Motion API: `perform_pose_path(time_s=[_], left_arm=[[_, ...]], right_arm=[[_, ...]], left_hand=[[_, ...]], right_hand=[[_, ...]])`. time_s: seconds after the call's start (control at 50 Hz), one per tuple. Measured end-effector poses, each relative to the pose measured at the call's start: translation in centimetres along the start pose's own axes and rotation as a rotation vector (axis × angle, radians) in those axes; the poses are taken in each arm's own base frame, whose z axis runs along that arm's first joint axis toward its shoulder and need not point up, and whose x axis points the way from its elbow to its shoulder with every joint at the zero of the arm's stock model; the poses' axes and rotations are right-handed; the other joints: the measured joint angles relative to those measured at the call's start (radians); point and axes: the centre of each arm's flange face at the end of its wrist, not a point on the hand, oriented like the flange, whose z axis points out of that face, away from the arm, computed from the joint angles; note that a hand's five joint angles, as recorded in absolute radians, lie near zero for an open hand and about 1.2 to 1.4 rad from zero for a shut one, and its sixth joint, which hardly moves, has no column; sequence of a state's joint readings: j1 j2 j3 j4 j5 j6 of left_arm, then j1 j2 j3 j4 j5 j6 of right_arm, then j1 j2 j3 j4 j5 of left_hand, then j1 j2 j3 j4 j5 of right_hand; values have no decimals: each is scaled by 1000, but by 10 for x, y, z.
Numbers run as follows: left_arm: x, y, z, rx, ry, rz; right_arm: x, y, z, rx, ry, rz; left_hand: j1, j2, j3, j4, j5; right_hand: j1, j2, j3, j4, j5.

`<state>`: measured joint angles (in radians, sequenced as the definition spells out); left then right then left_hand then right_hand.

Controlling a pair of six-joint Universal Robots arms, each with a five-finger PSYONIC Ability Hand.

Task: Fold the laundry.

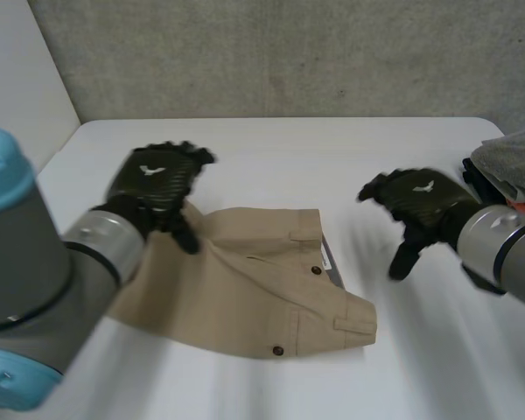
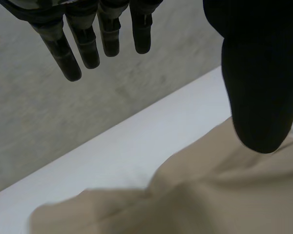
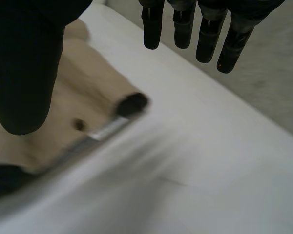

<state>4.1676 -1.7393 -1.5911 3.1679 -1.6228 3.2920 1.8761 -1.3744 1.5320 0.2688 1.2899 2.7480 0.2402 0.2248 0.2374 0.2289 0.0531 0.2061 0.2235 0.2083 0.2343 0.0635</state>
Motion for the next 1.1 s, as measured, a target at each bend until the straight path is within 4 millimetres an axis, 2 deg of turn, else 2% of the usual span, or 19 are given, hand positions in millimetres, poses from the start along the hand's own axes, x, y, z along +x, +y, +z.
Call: perform_pose_path(time_s=[0.06,0.16,0.28,0.42,0.48,0.58,0.66,0.76,0.8,0.82,0.84,0.9,0.92,0.94,0.96,1.04,1.06,1.08,1.1], left_arm=[[-29,11,8,-37,-48,47],[-70,29,22,-106,-64,167],[-96,59,33,-241,-10,244],[-100,82,45,-339,48,239],[-98,89,58,-332,63,239],[-94,92,73,-298,71,250],[-90,94,85,-265,77,261],[-83,99,95,-244,93,273],[-79,100,98,-240,102,277],[-77,101,100,-238,107,279],[-76,101,101,-236,110,281],[-74,102,102,-232,113,284],[-74,102,102,-232,113,284],[-73,102,107,-221,114,293],[-73,101,109,-213,112,296],[-76,91,122,-142,84,323],[-78,82,131,-91,64,340],[-79,78,133,-74,56,345],[-81,65,142,-9,27,364]], right_arm=[[-21,0,-7,-19,-74,78],[-37,5,-9,-43,-132,201],[-44,19,-1,-98,-154,272],[-55,31,6,-150,-174,293],[-60,36,8,-174,-180,302],[-63,41,10,-196,-174,306],[-64,46,13,-215,-164,305],[-67,53,19,-236,-161,299],[-68,54,20,-237,-161,296],[-68,55,23,-238,-162,291],[-68,55,25,-235,-162,289],[-68,54,26,-232,-163,286],[-68,54,26,-232,-163,286],[-67,52,30,-216,-162,278],[-66,49,34,-199,-160,270],[-60,37,43,-128,-147,216],[-55,27,51,-69,-131,161],[-54,24,53,-53,-125,145],[-52,22,54,-40,-121,133]], left_hand=[[0,0,0,0,0],[3,3,2,2,4],[3,8,2,2,4],[3,8,2,2,4],[3,8,2,2,4],[4,22,10,15,17],[106,121,103,116,117],[428,409,395,406,406],[499,478,464,475,474],[720,721,692,706,703],[803,798,780,797,791],[803,798,780,797,791],[803,798,780,797,791],[904,958,932,958,920],[904,967,943,968,920],[904,967,943,969,920],[904,967,944,969,920],[904,967,944,969,920],[904,967,944,969,920]], right_hand=[[0,0,0,0,0],[0,0,0,0,0],[0,0,0,0,0],[0,0,0,0,0],[0,0,2,0,0],[8,11,21,8,11],[91,117,140,113,103],[306,371,385,358,333],[306,371,385,358,333],[581,708,705,680,653],[652,789,799,774,746],[685,837,847,822,794],[685,837,847,822,794],[685,837,847,822,794],[757,946,966,948,920],[762,946,968,949,920],[762,946,968,949,920],[762,946,968,950,920],[762,946,968,950,920]])
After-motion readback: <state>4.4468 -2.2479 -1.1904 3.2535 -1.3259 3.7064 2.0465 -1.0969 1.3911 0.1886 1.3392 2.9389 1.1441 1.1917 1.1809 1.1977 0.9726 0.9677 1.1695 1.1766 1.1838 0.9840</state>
